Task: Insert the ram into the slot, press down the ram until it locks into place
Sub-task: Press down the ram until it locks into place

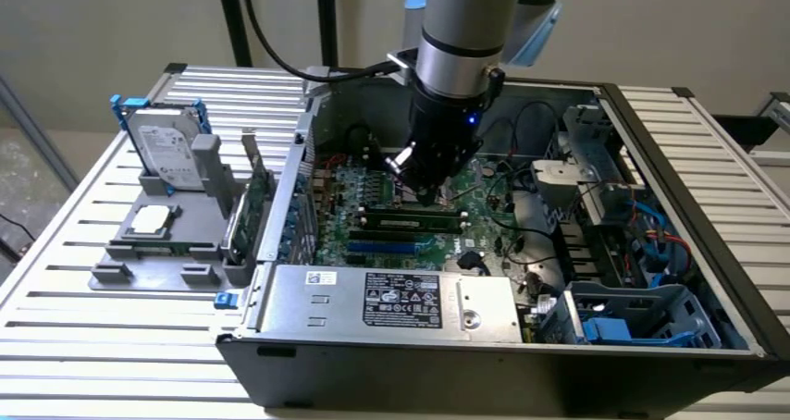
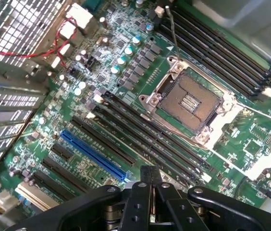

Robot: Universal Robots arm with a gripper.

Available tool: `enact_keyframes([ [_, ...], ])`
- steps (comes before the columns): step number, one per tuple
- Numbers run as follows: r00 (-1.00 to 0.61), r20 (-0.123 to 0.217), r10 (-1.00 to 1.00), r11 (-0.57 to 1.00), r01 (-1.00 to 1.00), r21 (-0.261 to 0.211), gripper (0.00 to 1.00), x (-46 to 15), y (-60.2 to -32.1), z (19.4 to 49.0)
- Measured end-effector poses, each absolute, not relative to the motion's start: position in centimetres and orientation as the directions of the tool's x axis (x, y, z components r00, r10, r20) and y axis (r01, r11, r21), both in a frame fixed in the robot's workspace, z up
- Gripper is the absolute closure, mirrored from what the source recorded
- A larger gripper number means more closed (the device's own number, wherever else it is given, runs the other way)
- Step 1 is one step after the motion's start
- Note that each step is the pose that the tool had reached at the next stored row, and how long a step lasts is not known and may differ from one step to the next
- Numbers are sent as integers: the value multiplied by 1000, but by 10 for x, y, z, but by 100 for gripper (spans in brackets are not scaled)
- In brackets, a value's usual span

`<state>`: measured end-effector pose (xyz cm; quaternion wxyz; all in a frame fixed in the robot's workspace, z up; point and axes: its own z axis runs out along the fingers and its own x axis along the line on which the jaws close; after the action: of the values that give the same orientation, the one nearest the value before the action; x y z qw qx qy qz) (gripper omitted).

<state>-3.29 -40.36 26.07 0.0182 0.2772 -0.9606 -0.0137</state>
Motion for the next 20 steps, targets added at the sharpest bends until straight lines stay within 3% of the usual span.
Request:
enact_keyframes([
  [20,-977,29,-211,977,-210,34,89,-33,-404,255],
])
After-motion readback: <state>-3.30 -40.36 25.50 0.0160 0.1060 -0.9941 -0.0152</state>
